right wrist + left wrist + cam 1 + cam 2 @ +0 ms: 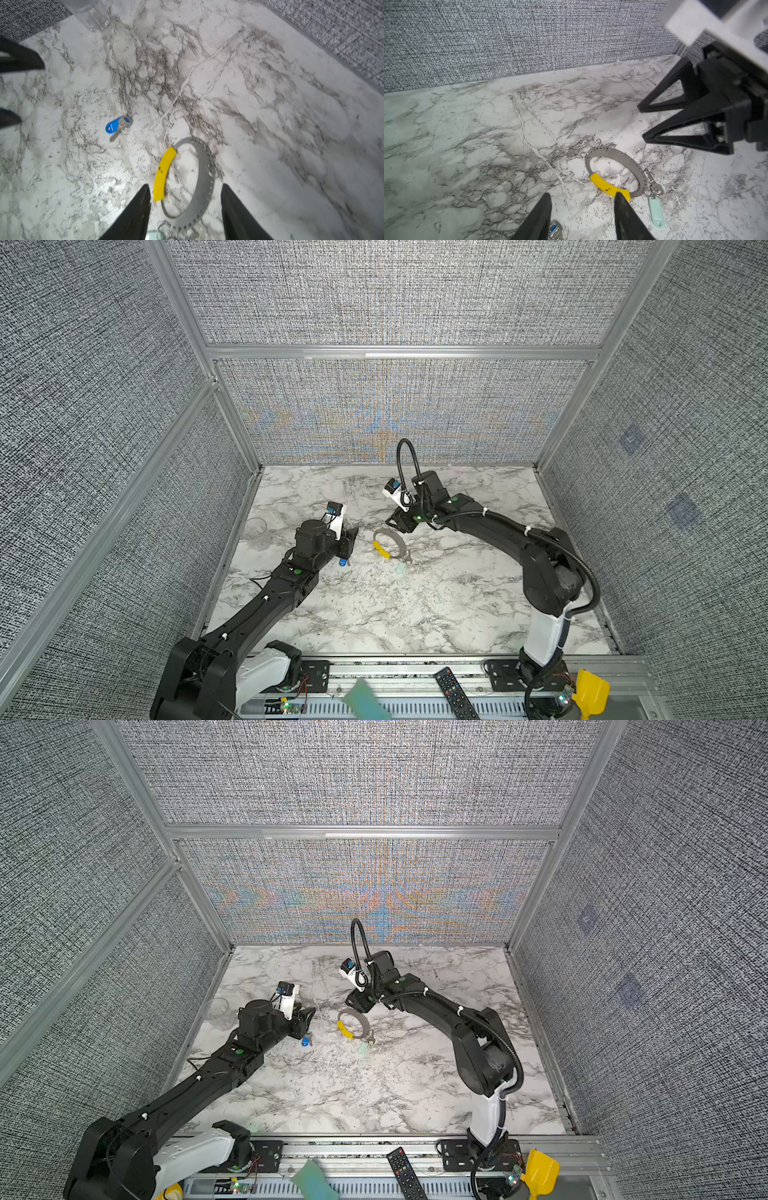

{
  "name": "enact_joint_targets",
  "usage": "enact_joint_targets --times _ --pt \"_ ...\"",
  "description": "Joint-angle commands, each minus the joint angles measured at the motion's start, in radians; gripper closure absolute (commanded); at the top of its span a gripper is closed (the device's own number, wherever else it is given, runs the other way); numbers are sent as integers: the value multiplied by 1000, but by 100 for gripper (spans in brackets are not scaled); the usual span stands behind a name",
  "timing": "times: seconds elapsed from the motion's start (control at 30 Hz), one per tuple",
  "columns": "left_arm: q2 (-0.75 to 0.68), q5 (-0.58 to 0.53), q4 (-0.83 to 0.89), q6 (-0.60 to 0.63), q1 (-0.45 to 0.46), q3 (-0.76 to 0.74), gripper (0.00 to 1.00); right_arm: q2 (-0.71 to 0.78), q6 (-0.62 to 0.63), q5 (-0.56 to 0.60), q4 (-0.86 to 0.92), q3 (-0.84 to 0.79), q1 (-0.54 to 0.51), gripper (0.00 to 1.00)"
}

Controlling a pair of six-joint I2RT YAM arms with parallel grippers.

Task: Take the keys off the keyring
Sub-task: 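Lower the steel ring with the yellow tag toward the table with the right gripper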

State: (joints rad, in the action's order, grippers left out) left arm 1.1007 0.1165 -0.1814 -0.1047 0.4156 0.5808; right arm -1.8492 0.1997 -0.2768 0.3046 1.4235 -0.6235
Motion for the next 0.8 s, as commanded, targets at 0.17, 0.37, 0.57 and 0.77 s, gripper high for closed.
enact_joint_targets --times 0.17,0.37,0.57,0.77 --pt "2 71 -50 32 5 2 49 115 -132 123 -41 -289 -44 38" --pt "24 72 -25 52 8 21 49 28 -196 132 -72 -281 -66 33" --pt "11 64 -28 62 8 0 49 -56 -200 176 -53 -229 -97 31" --pt "14 67 -33 57 8 -10 49 -103 -216 273 8 -207 -115 36"
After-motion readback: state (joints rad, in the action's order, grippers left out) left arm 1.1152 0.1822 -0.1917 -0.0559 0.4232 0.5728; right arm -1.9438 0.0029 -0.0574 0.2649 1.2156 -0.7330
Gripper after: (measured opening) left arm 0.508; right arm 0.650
